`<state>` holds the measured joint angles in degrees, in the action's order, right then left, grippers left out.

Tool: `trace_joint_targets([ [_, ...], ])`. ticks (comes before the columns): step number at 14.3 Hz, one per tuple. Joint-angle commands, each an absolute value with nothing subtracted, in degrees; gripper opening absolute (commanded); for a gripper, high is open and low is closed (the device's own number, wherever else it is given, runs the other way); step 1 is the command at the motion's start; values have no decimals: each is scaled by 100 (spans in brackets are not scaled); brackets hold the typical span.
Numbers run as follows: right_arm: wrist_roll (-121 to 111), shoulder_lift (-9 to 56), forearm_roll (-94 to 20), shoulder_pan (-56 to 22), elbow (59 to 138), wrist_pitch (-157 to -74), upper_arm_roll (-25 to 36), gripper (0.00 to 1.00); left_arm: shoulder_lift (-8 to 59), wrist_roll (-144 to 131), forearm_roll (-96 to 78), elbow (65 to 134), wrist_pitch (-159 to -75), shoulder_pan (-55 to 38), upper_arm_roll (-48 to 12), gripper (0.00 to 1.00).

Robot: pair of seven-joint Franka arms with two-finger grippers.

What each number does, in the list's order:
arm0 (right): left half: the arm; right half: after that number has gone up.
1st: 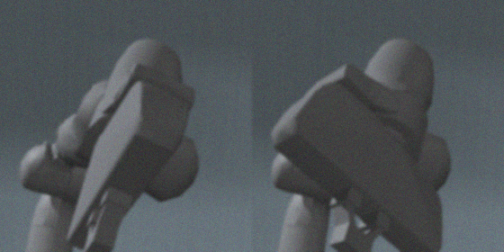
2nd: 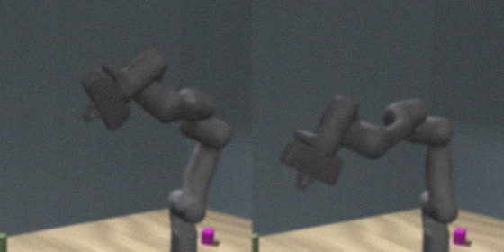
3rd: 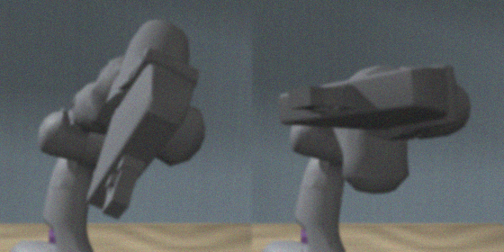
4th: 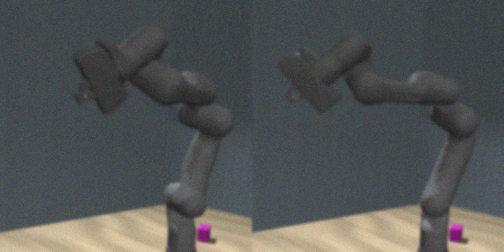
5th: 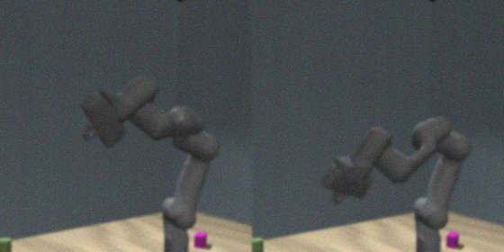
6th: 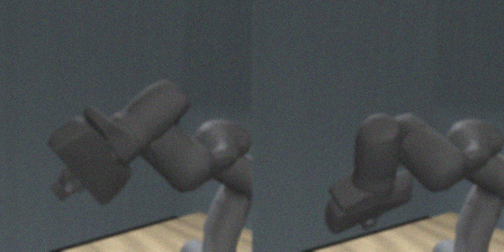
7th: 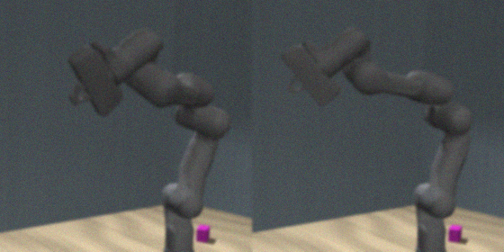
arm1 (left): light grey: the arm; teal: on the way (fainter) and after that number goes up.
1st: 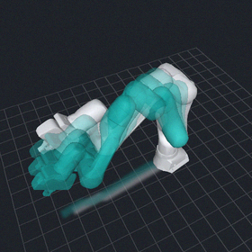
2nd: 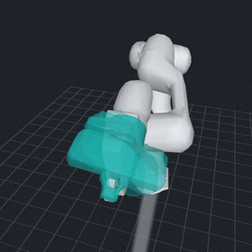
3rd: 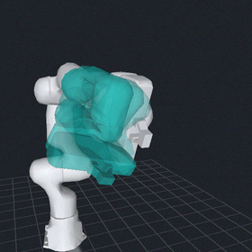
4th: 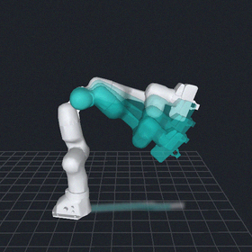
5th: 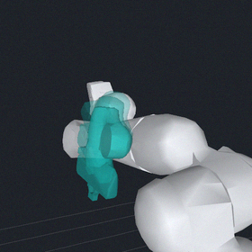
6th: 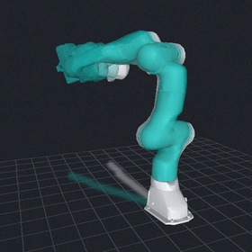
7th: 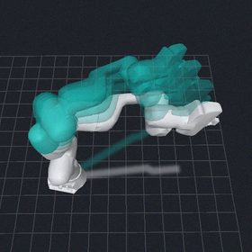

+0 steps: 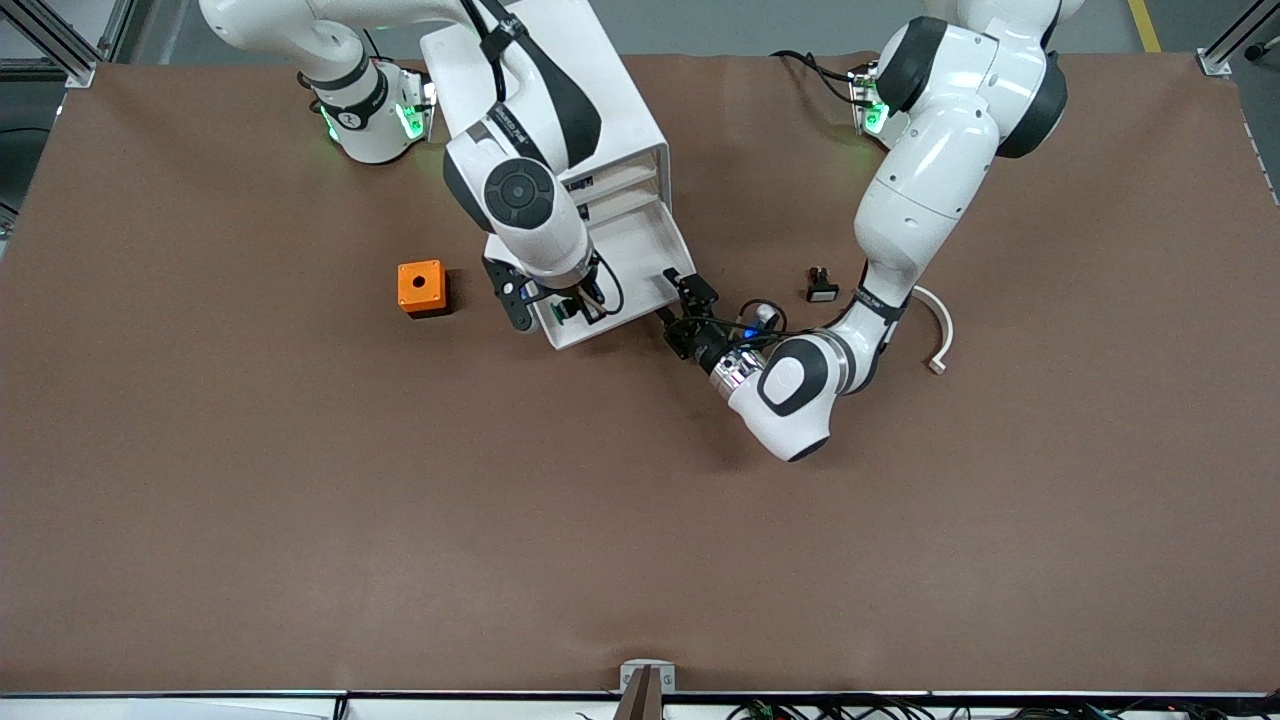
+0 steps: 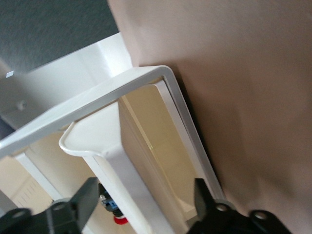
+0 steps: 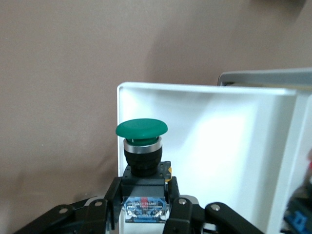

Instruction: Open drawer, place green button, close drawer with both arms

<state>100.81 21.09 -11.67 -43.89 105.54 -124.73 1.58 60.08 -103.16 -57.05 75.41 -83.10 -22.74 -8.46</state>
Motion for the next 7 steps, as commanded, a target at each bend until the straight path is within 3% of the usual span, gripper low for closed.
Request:
trace_joint_targets([
  [1, 10598, 1890, -1213, -4613, 10907, -12875, 228, 12, 5775, -9347, -5197, 7489, -8271, -2250, -931, 99],
  [7, 11039, 2153, -1195, -4842, 10925, -13490, 229, 20, 5634, -7657, -4580, 6823, -8262, -2338, -835, 99],
])
